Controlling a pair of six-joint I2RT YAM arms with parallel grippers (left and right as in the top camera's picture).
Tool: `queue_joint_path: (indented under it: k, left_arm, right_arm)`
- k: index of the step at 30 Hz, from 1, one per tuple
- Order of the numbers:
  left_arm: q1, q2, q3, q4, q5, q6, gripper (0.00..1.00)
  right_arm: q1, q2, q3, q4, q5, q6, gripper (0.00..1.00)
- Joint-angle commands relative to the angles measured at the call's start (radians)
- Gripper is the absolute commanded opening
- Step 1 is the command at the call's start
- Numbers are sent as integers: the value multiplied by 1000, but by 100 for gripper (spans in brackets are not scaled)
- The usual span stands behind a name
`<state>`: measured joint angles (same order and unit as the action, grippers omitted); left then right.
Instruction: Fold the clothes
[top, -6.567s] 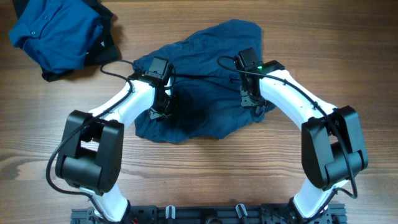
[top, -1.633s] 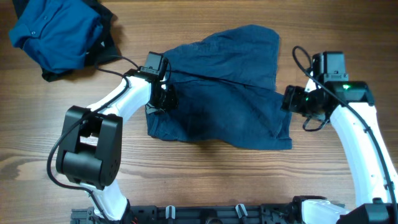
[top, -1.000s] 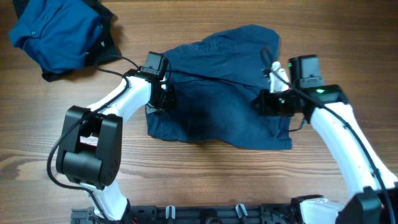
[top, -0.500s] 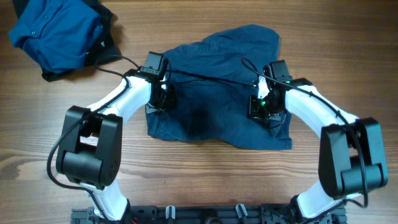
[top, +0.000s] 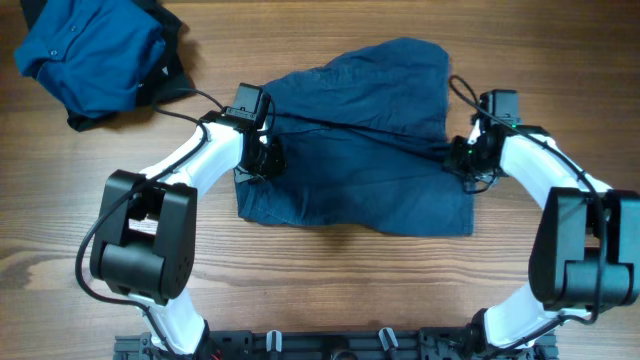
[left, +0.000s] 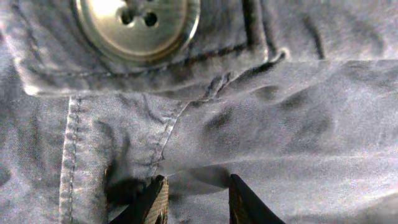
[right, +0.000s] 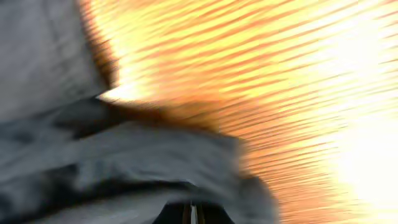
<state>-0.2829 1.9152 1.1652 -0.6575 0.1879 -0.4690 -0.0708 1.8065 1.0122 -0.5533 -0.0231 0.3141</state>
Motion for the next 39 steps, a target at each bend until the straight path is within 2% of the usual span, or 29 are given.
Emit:
queue_joint_path:
  k: [1,5,10,14,17,19,24,33,34,37,39]
  left_arm:
    - [17,71,-35,-19,-111,20,31]
    - [19,71,-34,-27,-130,20,30]
    - [19,42,-16,-71,-131,20,32]
    - [18,-65,42,-156,-134,20,32]
    - [0,-203,61,-173,-130,20,32]
    - [-20,-264,61,-175,-117,19,32]
    - [-69,-297,61,-246,-28,-4,32]
    - [-146,-282,45,-266,0,-67,30]
    - [-157,-274,45,-274,16,-68,28]
    - [-185,-243,43,-279,72,-68,14]
    - [-209,-213,41,-270,77,-72,9]
  right_arm:
    - [-48,15,43,-34,239,13,6]
    - [-60,15,129,-154,343,64,6]
    - [-60,-2,270,-330,245,114,4]
    - [-59,-64,343,-387,27,27,4]
    - [-35,-148,348,-367,-394,-175,4]
    - [2,-168,347,-377,-505,-226,4]
    - [110,-160,310,-386,-490,-224,4]
    - [267,-156,122,-212,-402,-22,4]
    - [277,-154,93,-188,-403,-8,4]
    - [285,-150,43,-151,-402,31,4]
    - [285,-150,19,-127,-403,30,4]
